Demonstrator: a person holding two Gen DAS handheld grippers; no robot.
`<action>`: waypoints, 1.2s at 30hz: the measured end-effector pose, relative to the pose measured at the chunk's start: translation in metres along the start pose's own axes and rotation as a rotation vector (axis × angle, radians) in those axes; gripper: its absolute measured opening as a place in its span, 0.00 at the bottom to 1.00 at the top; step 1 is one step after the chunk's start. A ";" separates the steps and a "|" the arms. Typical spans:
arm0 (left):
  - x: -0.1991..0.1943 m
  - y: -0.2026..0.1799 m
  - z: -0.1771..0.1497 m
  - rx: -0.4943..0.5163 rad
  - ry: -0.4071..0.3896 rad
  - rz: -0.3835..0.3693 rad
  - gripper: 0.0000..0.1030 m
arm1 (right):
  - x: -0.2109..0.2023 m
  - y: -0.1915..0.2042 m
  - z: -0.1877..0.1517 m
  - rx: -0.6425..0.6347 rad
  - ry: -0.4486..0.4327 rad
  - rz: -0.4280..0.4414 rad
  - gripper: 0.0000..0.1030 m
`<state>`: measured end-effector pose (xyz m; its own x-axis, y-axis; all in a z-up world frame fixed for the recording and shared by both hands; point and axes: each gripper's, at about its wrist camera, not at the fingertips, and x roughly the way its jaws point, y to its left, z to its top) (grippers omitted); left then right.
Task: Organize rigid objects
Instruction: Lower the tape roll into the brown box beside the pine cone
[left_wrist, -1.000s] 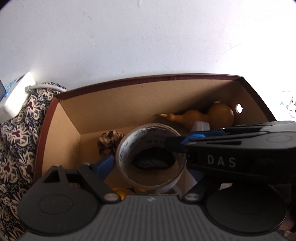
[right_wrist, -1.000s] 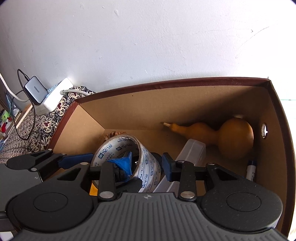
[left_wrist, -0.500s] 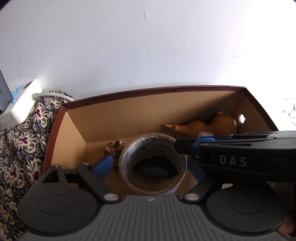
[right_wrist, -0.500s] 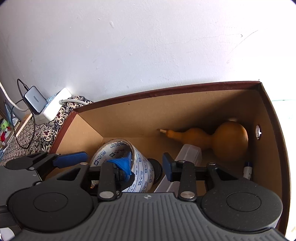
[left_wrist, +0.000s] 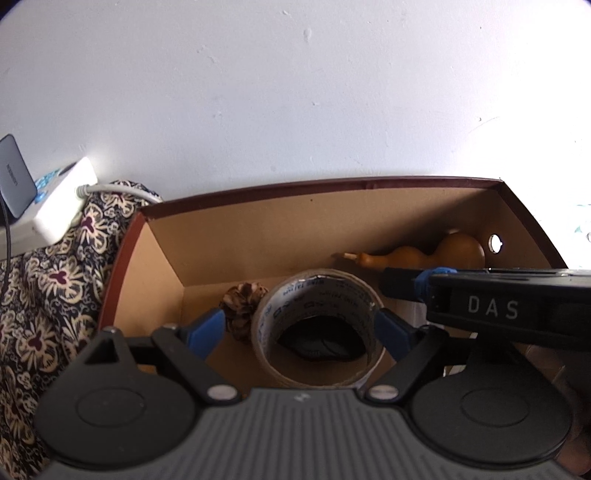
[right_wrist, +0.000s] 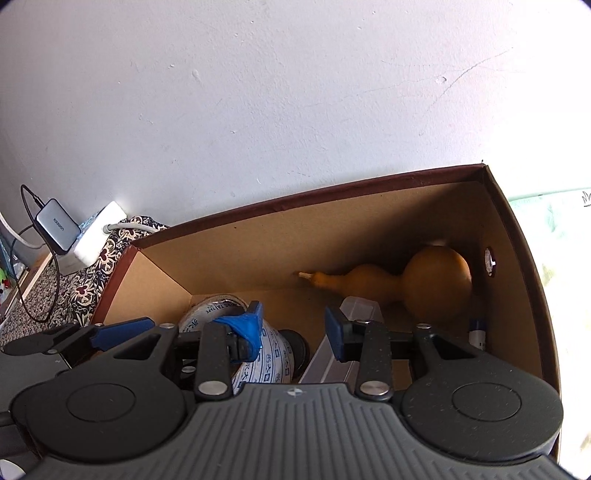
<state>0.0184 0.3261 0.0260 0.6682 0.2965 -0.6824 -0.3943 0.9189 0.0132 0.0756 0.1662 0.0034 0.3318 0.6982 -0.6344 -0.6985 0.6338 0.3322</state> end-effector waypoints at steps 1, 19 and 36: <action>0.000 0.000 0.000 0.002 -0.001 0.002 0.85 | 0.000 -0.001 0.000 -0.005 0.001 0.000 0.20; -0.007 -0.006 0.000 0.014 -0.024 0.021 0.85 | -0.001 -0.002 -0.001 -0.016 -0.017 -0.017 0.20; -0.020 -0.012 0.000 0.042 -0.046 0.041 0.85 | -0.012 0.007 0.003 -0.074 -0.030 -0.106 0.21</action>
<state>0.0099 0.3088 0.0393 0.6808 0.3452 -0.6461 -0.3960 0.9154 0.0718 0.0688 0.1628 0.0152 0.4241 0.6392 -0.6415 -0.7029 0.6790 0.2119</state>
